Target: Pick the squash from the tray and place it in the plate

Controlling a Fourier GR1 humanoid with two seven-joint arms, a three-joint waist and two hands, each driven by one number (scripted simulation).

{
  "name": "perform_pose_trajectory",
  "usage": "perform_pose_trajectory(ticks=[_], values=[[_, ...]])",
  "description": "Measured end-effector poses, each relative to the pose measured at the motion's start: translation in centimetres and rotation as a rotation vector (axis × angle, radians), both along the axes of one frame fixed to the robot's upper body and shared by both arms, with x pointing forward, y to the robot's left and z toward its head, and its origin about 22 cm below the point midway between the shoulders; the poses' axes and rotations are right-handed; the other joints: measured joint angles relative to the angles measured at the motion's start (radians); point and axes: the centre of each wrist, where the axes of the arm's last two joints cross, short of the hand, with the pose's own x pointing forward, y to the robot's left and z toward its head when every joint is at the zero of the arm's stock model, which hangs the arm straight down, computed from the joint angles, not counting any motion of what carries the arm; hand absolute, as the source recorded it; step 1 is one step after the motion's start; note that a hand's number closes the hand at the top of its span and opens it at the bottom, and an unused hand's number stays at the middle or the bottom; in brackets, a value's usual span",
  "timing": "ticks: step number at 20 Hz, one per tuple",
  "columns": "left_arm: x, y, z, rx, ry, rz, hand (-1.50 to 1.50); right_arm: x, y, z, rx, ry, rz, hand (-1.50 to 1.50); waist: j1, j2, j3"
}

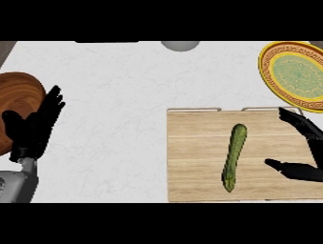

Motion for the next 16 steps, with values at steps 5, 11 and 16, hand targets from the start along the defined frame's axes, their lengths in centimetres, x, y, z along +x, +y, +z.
perform_pose_trajectory(ticks=[5, 11, 16], values=[[0.0, -0.5, -0.6, -0.006, 0.011, -0.005, 0.00, -0.8, -0.5, 0.6, -0.156, 0.047, 0.067, -1.50, 0.006, -0.001, 0.000], [0.1, -0.6, -0.5, -0.014, 0.011, -0.005, 0.00, -0.9, 0.4, 3.7, -0.277, 0.099, 0.107, -1.50, 0.007, -0.002, 0.000], [0.0, -1.1, -0.3, -0.012, 0.007, -0.007, 0.00, -1.0, 1.9, 5.3, -0.380, 0.199, 0.160, -1.50, 0.008, -0.003, 0.000]])
